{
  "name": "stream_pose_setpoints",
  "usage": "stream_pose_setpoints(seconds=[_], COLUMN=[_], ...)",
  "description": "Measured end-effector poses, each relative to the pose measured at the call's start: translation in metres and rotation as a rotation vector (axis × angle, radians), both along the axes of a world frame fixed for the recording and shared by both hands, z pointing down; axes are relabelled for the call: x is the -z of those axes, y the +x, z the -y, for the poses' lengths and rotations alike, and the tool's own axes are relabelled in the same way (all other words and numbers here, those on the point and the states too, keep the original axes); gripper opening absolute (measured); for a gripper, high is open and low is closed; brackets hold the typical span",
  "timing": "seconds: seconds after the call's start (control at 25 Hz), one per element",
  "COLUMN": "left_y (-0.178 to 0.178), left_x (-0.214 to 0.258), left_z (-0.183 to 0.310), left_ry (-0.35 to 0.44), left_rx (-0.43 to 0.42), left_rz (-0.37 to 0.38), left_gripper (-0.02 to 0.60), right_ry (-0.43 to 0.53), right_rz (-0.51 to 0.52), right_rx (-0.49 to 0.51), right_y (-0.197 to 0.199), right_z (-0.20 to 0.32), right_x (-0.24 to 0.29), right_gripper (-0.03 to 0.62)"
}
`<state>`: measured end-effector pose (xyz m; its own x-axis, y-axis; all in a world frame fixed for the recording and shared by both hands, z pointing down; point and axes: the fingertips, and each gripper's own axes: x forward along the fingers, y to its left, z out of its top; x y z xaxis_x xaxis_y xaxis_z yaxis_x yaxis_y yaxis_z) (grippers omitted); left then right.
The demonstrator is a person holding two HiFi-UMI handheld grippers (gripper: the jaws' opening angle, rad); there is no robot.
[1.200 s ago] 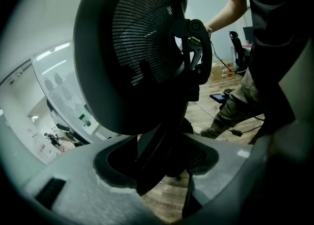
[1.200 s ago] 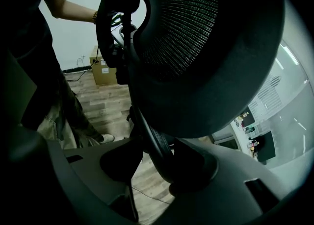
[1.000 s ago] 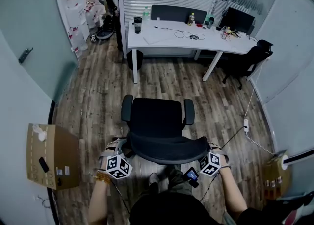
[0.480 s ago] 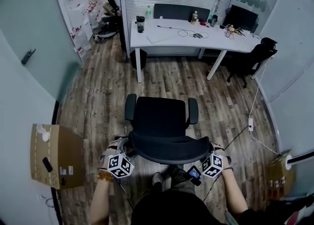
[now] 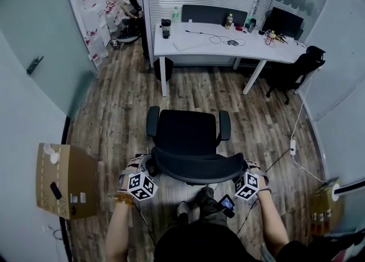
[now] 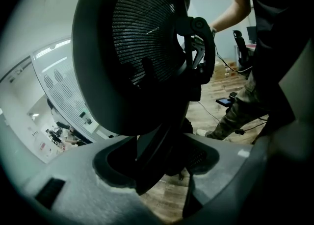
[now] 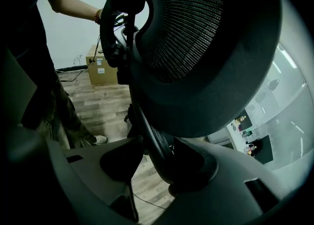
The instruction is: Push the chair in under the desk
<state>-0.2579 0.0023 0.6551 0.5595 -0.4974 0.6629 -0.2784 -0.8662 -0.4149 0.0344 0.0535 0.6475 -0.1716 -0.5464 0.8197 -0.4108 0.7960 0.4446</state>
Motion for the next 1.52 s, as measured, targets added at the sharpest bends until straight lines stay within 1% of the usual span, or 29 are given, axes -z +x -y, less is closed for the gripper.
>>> stream_pose_setpoints(seconds=[0.28,0.76,1.12,1.52], left_y=[0.010,0.047,0.057,0.084], left_x=[0.000,0.001,0.000,-0.001], left_z=[0.017,0.039,0.050,0.065], left_ry=[-0.015,-0.039,-0.046,-0.057], left_rx=[0.011,0.015,0.013,0.015], left_rz=[0.006,0.010,0.014,0.016], left_gripper=[0.275,0.273,0.272,0.267], right_ry=[0.002,0.000,0.015,0.003], right_rz=[-0.005,-0.008,-0.007,-0.012], right_rx=[-0.009,-0.022,-0.030,-0.020], right_y=[0.009,0.046,0.057,0.086], right_z=[0.018,0.041,0.054,0.073], right_x=[0.000,0.002,0.002,0.000], right_gripper=[0.196,0.199,0.203,0.204])
